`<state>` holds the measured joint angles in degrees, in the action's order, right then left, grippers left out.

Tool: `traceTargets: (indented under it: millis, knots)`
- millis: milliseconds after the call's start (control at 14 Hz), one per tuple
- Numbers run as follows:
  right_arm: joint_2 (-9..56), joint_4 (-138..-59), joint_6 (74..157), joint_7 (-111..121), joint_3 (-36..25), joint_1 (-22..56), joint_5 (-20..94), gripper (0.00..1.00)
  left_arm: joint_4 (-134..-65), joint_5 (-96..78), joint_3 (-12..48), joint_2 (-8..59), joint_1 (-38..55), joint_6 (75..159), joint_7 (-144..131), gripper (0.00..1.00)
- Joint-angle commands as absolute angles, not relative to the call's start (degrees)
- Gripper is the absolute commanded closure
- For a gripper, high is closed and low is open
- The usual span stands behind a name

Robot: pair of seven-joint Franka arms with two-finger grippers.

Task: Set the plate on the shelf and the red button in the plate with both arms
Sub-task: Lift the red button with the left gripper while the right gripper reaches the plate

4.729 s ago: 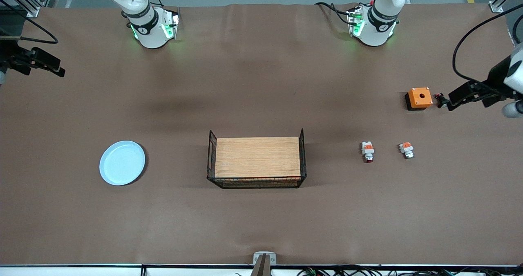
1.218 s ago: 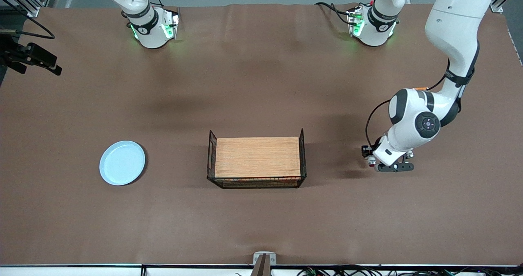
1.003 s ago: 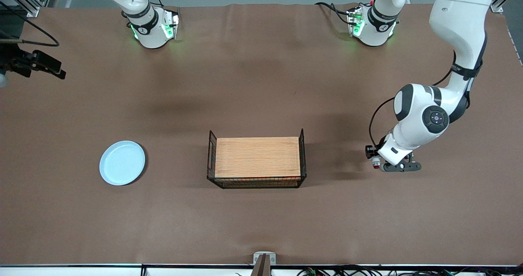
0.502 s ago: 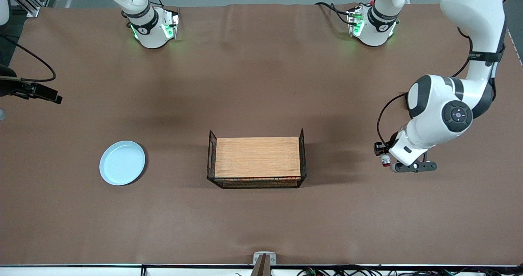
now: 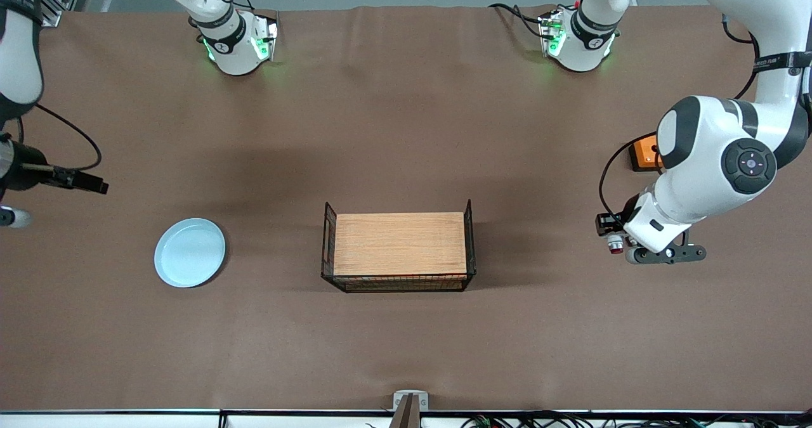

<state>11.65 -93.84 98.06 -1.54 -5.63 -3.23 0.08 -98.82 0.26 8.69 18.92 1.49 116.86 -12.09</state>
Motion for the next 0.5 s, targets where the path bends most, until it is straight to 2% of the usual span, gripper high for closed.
traceTargets:
  millis: [0,287,430]
  knots:
    - [12.92,-98.33,106.75,-0.45,-5.01,-3.78,0.44,0.00,-97.91,0.35,8.79,18.63,1.76,115.49,-15.37,0.68]
    - [15.81,-104.49,118.98,4.55,-5.01,-5.00,3.68,0.00,-96.69,-1.05,8.79,18.54,1.93,115.49,-16.00,0.65]
    - [19.67,-105.12,123.90,11.30,-5.01,-7.11,7.97,0.00,-95.72,-1.49,8.79,18.63,2.02,115.49,-16.52,0.65]
